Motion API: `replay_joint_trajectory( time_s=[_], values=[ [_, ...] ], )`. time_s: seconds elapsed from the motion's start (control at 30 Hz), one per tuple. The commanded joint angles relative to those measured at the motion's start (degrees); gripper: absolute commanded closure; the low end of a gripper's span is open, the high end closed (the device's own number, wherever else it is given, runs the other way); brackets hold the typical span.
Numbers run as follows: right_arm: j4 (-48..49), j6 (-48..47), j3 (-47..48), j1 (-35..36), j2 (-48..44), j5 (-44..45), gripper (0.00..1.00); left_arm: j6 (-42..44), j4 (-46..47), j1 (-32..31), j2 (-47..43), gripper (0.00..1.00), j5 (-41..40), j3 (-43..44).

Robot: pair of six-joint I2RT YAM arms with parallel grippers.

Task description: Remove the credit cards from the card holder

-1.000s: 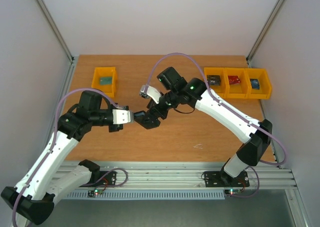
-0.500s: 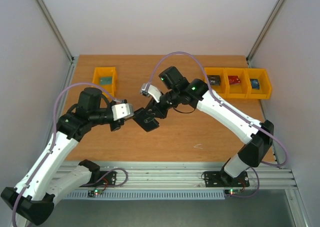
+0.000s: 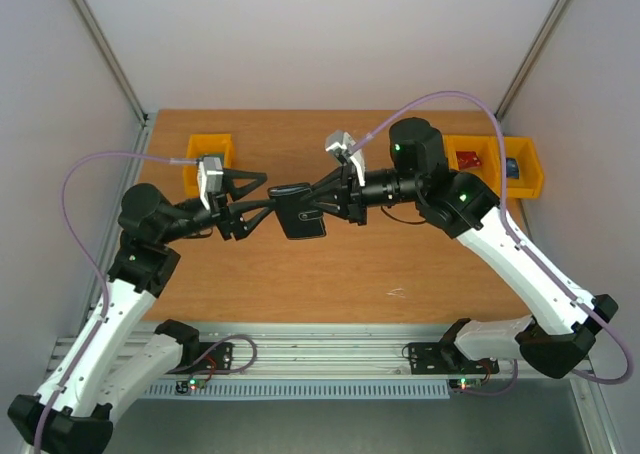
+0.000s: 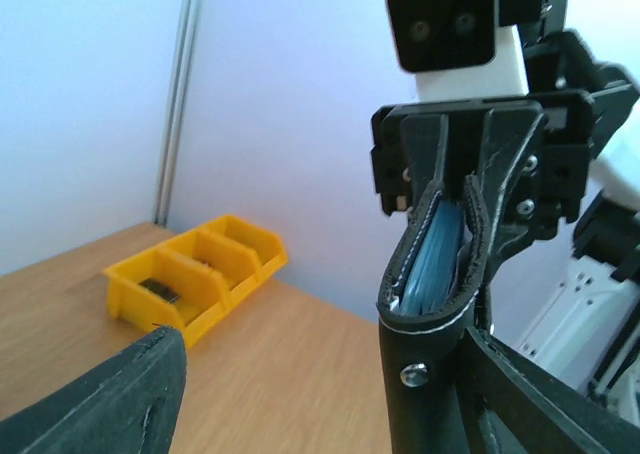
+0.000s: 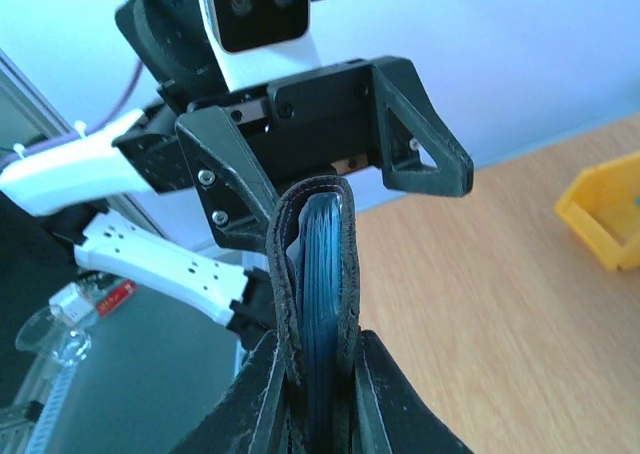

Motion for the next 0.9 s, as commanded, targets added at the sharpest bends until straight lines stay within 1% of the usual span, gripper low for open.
replay_joint_trajectory(
  time_s=[0.0, 0.13, 0.23, 0.33, 0.4, 0.47, 0.67, 0.73, 0.8, 0.83, 0.87],
  values=[
    [8.68, 5.71, -0.44, 1.57, 0.66, -2.00, 0.99, -11.56, 11.77, -1.20, 0.42, 0.25, 1.95, -0.68],
    [11.24, 5.64, 0.95, 2.60, 2.00, -2.33, 0.99, -13.31, 12.08, -2.90, 0.39, 0.27, 0.03, -1.64],
    [11.48, 4.94, 2.07, 2.60, 2.57, -2.19, 0.99, -13.52, 12.72, -2.90, -0.07, 0.36, 0.04, -2.45],
    [11.83, 4.69, 2.85, 2.66, 3.10, -2.50, 0.99, -13.72, 13.00, -2.89, -0.44, 0.50, -0.11, -3.47],
    [11.29, 4.17, 3.63, 2.57, 3.51, -2.39, 0.99, -13.62, 12.67, -2.92, -0.87, 0.55, -0.38, -3.91],
    [10.63, 3.25, 4.20, 2.62, 3.62, -1.90, 0.99, -13.42, 12.44, -2.88, -1.38, 0.56, -0.66, -4.28],
    [8.85, 0.45, 5.68, 2.56, 3.66, -1.16, 0.99, -13.33, 12.53, -2.58, -2.03, 0.55, -0.37, -4.85],
    [8.13, -0.38, 6.02, 2.57, 3.42, -0.73, 0.99, -13.48, 12.64, -2.46, -2.20, 0.56, -0.19, -5.04],
    [8.00, -0.51, 6.07, 2.58, 3.39, -0.76, 0.99, -13.50, 12.77, -2.44, -2.29, 0.68, -0.25, -5.13],
    [8.01, -0.34, 6.10, 2.59, 3.54, -0.84, 0.99, -13.44, 12.78, -2.44, -2.26, 0.78, -0.15, -5.05],
    [7.91, -0.11, 6.12, 2.60, 3.70, -0.80, 0.99, -13.49, 12.73, -2.44, -2.34, 0.90, -0.05, -5.03]
  ],
)
